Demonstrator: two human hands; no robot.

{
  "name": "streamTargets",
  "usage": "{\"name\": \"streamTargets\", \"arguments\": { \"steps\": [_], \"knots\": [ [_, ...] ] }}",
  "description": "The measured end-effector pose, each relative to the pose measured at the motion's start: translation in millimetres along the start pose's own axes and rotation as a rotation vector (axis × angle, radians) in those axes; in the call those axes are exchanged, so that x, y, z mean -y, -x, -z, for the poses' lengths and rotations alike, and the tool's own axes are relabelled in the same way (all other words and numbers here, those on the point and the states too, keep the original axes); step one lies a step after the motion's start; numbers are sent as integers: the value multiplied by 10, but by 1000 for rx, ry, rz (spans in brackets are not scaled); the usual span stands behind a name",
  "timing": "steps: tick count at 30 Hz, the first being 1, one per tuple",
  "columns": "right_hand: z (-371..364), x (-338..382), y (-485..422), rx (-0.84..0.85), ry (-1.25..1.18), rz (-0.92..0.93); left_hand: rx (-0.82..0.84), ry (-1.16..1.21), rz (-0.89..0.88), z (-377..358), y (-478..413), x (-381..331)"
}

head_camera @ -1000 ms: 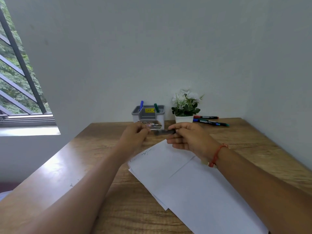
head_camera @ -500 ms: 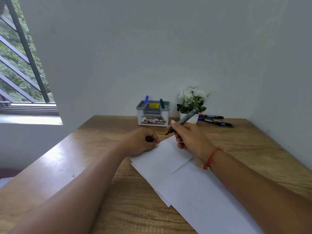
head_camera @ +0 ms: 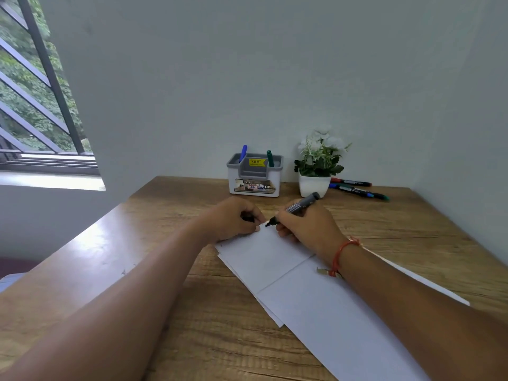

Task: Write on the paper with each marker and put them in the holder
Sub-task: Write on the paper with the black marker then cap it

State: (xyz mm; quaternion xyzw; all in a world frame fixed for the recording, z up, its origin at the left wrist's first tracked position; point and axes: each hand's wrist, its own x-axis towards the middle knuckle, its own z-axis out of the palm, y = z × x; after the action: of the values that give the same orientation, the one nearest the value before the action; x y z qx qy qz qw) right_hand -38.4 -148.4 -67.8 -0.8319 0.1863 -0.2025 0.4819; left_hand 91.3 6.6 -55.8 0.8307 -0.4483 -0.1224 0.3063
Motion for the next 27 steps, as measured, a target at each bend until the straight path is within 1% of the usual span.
{"name": "streamTargets", "arguments": {
  "steps": [5, 13, 18, 23, 27],
  "knots": [
    [-12, -29, -5, -26, 88, 49, 3, 22, 10, -8, -1, 5],
    [3, -33, -25, -16, 103, 31, 17, 32, 15, -8, 14, -21],
    [3, -64, -41, -59, 101, 46, 13, 42, 21, -15, 20, -36],
    [-3, -29, -23, -35, 142, 51, 18, 33, 22, -12, 15, -36],
    [3, -17, -32, -47, 138, 29, 25, 38, 28, -11, 11, -35]
  ]
}}
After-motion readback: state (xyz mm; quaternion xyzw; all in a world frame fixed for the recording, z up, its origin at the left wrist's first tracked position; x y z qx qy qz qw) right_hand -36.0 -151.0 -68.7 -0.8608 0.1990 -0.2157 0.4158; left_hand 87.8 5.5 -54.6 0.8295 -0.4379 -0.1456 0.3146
